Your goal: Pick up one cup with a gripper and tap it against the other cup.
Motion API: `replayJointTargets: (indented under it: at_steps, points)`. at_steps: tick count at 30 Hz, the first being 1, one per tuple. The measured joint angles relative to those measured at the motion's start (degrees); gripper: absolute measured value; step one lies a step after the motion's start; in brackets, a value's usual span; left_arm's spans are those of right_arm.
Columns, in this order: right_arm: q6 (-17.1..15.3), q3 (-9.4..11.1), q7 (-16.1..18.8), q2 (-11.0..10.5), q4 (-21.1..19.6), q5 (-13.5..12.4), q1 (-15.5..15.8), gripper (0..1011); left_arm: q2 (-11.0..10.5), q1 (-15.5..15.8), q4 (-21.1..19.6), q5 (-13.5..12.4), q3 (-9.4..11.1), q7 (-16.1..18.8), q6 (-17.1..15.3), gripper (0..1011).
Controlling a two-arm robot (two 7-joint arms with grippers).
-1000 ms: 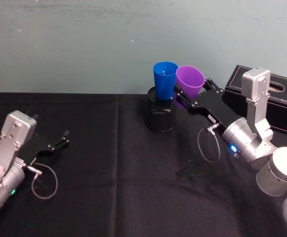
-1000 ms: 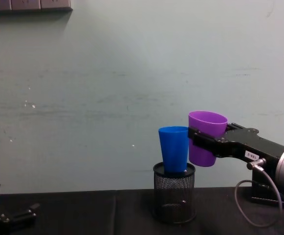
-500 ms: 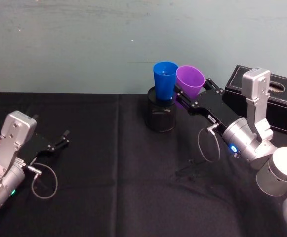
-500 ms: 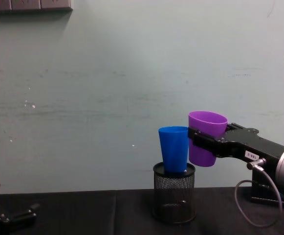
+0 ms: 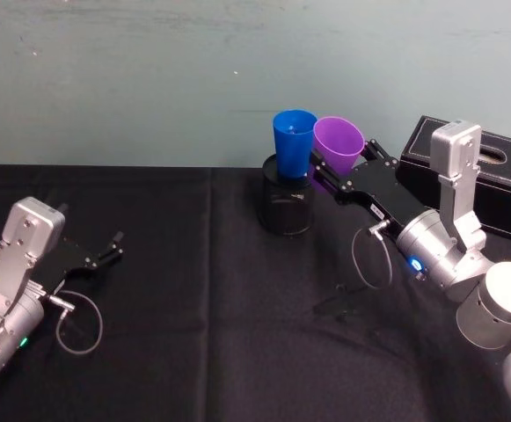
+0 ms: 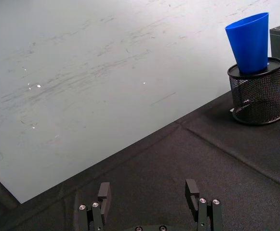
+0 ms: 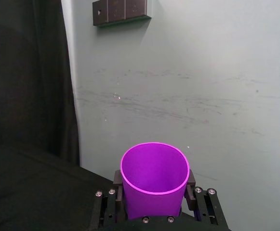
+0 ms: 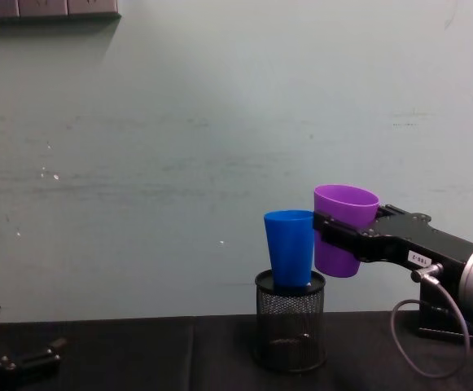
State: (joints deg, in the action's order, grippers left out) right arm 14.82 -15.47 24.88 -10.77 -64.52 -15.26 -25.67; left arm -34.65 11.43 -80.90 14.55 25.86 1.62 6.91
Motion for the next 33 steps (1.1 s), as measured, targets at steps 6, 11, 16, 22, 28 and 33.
replayJointTargets:
  at_steps: [6, 11, 16, 22, 28, 33]
  points:
    - [0.0, 0.0, 0.0, 0.0, 0.0, 0.0, 0.0, 726, 0.0, 0.0, 0.0, 0.0, 0.0, 0.0, 0.0, 1011]
    - [0.0, 0.0, 0.0, 0.0, 0.0, 0.0, 0.0, 726, 0.0, 0.0, 0.0, 0.0, 0.0, 0.0, 0.0, 1011]
    - [0.0, 0.0, 0.0, 0.0, 0.0, 0.0, 0.0, 726, 0.0, 0.0, 0.0, 0.0, 0.0, 0.0, 0.0, 1012]
    - [0.0, 0.0, 0.0, 0.0, 0.0, 0.0, 0.0, 726, 0.0, 0.0, 0.0, 0.0, 0.0, 0.0, 0.0, 1012]
    - [0.0, 0.0, 0.0, 0.0, 0.0, 0.0, 0.0, 726, 0.0, 0.0, 0.0, 0.0, 0.0, 0.0, 0.0, 1012]
    - [0.0, 0.0, 0.0, 0.0, 0.0, 0.0, 0.0, 726, 0.0, 0.0, 0.0, 0.0, 0.0, 0.0, 0.0, 1011]
